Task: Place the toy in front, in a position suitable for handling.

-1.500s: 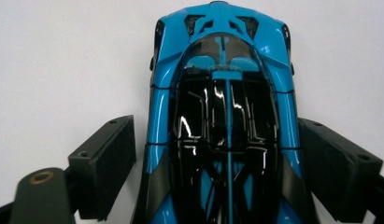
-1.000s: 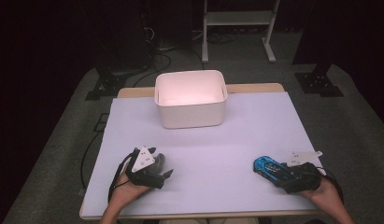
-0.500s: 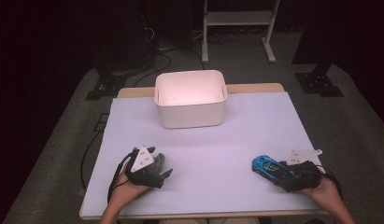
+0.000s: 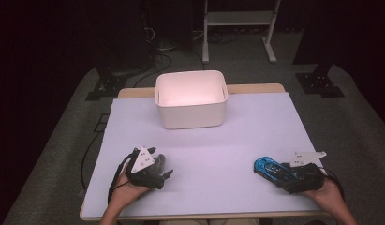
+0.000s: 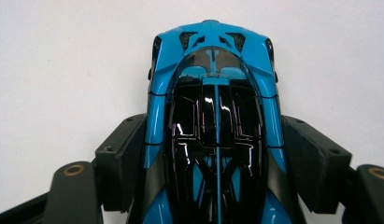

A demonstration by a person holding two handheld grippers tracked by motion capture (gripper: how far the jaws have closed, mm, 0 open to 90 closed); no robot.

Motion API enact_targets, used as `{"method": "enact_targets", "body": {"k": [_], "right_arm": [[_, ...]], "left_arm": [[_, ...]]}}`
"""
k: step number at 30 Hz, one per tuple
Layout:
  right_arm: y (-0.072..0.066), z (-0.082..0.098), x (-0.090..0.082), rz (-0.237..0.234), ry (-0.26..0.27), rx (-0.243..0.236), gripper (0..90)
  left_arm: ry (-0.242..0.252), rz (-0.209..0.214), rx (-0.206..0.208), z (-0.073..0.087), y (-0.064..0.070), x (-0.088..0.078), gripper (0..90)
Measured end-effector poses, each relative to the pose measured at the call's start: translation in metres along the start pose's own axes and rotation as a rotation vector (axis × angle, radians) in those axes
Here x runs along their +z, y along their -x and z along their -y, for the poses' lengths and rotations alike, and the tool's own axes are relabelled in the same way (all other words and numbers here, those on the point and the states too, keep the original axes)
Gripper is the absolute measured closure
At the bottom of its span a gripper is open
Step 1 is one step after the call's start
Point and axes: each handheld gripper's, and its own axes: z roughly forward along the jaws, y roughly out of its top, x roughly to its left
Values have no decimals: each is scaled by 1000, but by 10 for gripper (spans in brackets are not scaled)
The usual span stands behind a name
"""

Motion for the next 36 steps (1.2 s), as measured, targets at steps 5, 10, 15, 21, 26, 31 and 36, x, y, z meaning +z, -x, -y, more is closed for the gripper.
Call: {"method": "enact_targets", "body": {"k": [5,10,15,21,26,31,36], "right_arm": [[2,0,-4,-12,21,10,266],[4,-1,-11,-19,56,19,266],[1,-15,-17,-39,75,-9,266],[-10,-59,-16,-98,106,-111,266],[-36,-111,7,-202,109,-251,266],[-61,-140,36,-276,78,-355,266],[-74,-148,59,-330,46,-397,266]], "left_arm": [[1,-4,-7,0,-1,0,23],[-1,-4,-4,0,-1,0,23],[3,-4,-5,-1,-1,-1,23],[10,-4,-7,-2,-3,-3,23],[20,-3,-20,-2,-4,-6,23],[24,-2,-17,-2,-7,-10,23],[28,5,-32,-1,-9,-12,23]]}}
